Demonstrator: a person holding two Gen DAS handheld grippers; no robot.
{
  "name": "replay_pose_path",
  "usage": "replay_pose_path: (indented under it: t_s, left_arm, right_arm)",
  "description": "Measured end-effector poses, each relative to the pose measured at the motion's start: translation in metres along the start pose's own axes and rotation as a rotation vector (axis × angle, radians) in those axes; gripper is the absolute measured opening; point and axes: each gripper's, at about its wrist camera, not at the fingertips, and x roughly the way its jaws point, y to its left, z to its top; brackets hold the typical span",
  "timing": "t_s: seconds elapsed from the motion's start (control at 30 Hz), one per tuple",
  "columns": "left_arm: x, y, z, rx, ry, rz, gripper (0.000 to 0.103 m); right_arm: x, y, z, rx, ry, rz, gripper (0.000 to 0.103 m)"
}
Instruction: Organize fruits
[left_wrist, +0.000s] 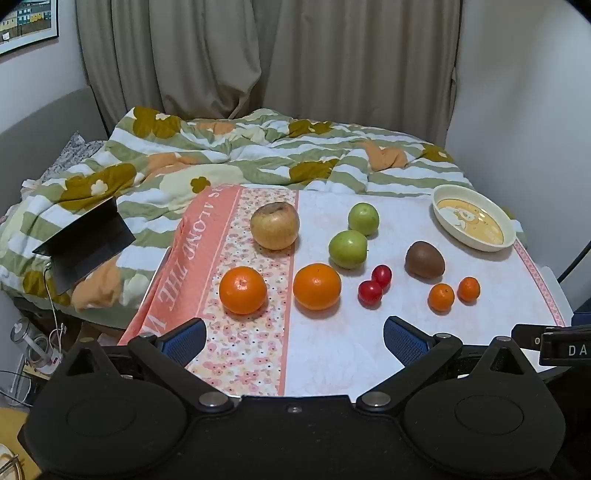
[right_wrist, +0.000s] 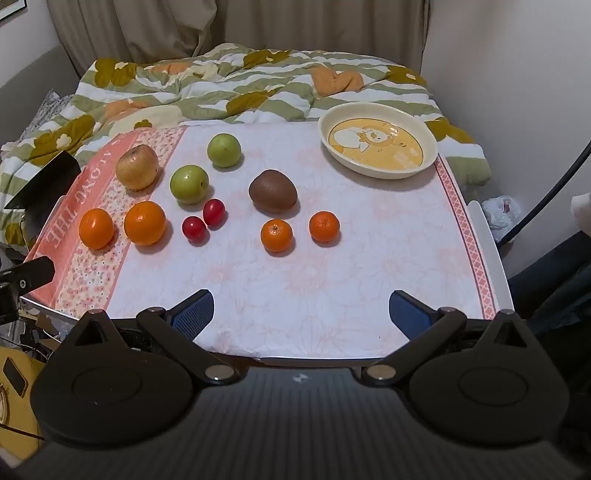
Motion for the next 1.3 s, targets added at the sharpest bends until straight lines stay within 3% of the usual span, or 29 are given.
replay_pose_path:
  t_s: [0.27,0.37,1.3]
  left_arm:
    - [0.008,-0.013,0.01,0.009,0.0,0.028,0.103]
    - [-0.003,-0.001,0.003,-0.013,-0.023,-0.005,0.103]
    - [-0.005,0.004,0.011,-0.005,-0.034,0.03,0.103]
  right_arm:
    - [0.0,-0.001,0.003,-0.009,0.0,0.007,0.103]
    - [-0.001,-0.006,0.009,-0.003,-0.004,0.003,0.103]
    - [0.0,0.001,0.005,-0.004,-0.018,0.006,0.103]
